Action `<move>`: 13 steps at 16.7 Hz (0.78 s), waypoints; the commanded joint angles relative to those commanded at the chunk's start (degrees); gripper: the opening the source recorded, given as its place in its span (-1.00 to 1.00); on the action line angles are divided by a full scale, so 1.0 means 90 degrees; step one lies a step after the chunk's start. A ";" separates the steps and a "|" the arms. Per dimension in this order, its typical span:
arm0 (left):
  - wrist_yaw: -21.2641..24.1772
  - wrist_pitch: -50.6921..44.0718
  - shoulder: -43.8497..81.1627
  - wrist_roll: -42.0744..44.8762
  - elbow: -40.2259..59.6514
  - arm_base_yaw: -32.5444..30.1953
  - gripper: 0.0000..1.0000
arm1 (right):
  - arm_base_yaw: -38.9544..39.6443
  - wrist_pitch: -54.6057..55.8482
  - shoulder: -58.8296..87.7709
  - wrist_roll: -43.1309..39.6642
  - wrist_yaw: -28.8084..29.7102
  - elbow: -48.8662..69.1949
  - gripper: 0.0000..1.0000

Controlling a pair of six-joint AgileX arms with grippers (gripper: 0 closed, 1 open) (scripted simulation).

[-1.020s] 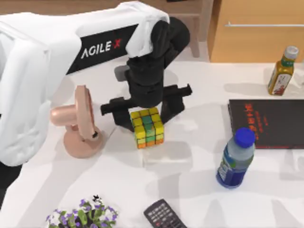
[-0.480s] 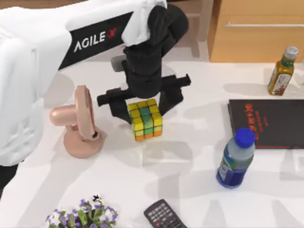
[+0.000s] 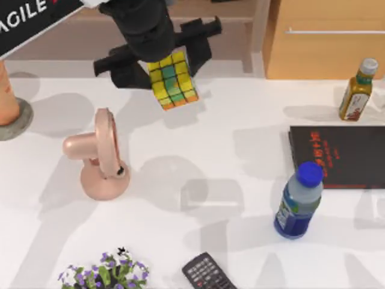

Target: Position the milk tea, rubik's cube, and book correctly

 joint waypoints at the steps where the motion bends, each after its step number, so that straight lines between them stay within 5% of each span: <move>1: 0.0044 0.0232 -0.0314 0.0257 -0.0064 0.0209 -1.00 | 0.0000 0.0000 0.0000 0.0000 0.0000 0.0000 1.00; 6: 0.0198 0.1916 -0.1852 0.1692 -0.0649 0.1404 -1.00 | 0.0000 0.0000 0.0000 0.0000 0.0000 0.0000 1.00; 13: 0.0287 0.5675 -0.3206 0.3586 -0.2191 0.3008 -1.00 | 0.0000 0.0000 0.0000 0.0000 0.0000 0.0000 1.00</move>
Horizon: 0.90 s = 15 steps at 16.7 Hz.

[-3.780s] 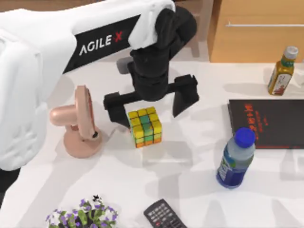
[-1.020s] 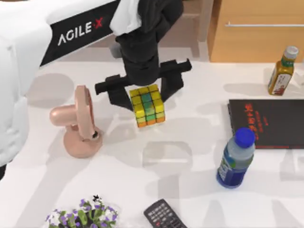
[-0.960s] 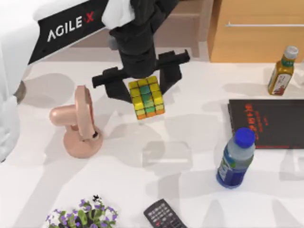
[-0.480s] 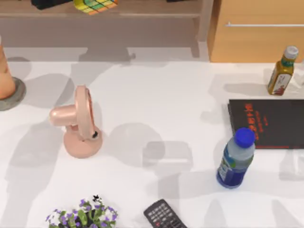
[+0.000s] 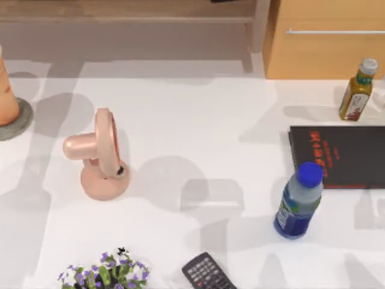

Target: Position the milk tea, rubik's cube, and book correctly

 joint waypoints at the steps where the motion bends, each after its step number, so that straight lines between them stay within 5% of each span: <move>1: 0.0005 0.0451 -0.0059 0.0218 -0.0239 0.0182 -1.00 | 0.0000 0.0000 0.0000 0.0000 0.0000 0.0000 1.00; 6: 0.0021 0.1838 -0.0207 0.0918 -0.1031 0.0731 -1.00 | 0.0000 0.0000 0.0000 0.0000 0.0000 0.0000 1.00; 15: -0.0058 0.2032 -0.0091 0.0955 -0.0925 0.0597 -1.00 | 0.0000 0.0000 0.0000 0.0000 0.0000 0.0000 1.00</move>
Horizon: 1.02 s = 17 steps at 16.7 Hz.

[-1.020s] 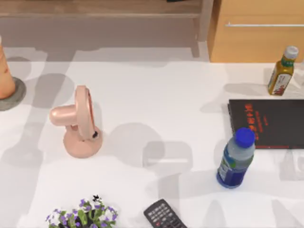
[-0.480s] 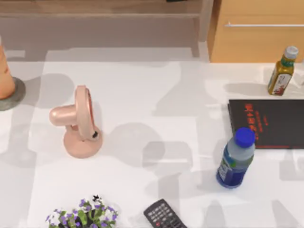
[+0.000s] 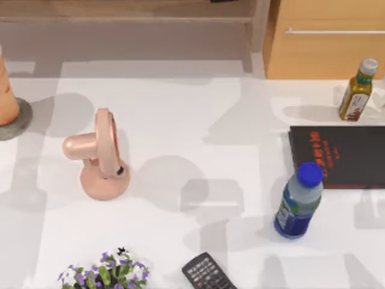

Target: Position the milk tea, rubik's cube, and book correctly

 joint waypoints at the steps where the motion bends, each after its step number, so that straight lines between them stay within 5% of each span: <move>1: -0.0047 0.0077 0.0111 -0.0020 0.0171 -0.0075 -1.00 | 0.0000 0.0000 0.0000 0.0000 0.0000 0.0000 1.00; 9: -0.0311 -0.0083 0.2038 0.0055 0.2394 0.0046 -1.00 | 0.0000 0.0000 0.0000 0.0000 0.0000 0.0000 1.00; 16: -0.0047 -0.0463 0.2376 0.0012 0.2706 0.0005 -1.00 | 0.0000 0.0000 0.0000 0.0000 0.0000 0.0000 1.00; 17: -0.0047 -0.0463 0.2376 0.0012 0.2706 0.0005 -0.85 | 0.0000 0.0000 0.0000 0.0000 0.0000 0.0000 1.00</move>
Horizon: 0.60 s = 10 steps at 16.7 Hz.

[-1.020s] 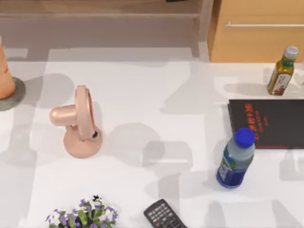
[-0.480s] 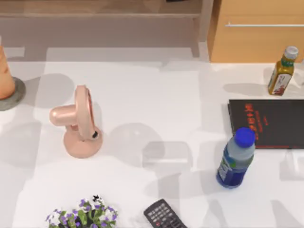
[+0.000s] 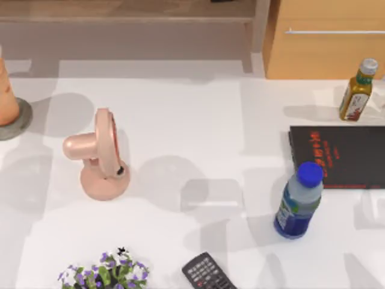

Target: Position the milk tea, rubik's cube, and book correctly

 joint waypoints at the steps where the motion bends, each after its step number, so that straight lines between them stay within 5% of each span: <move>1: 0.0000 0.0000 0.0000 0.0000 0.0000 0.0000 -0.70 | 0.0000 0.0000 0.0000 0.0000 0.0000 0.0000 1.00; 10: 0.0000 0.0000 0.0000 0.0000 0.0000 0.0000 0.66 | 0.0000 0.0000 0.0000 0.0000 0.0000 0.0000 1.00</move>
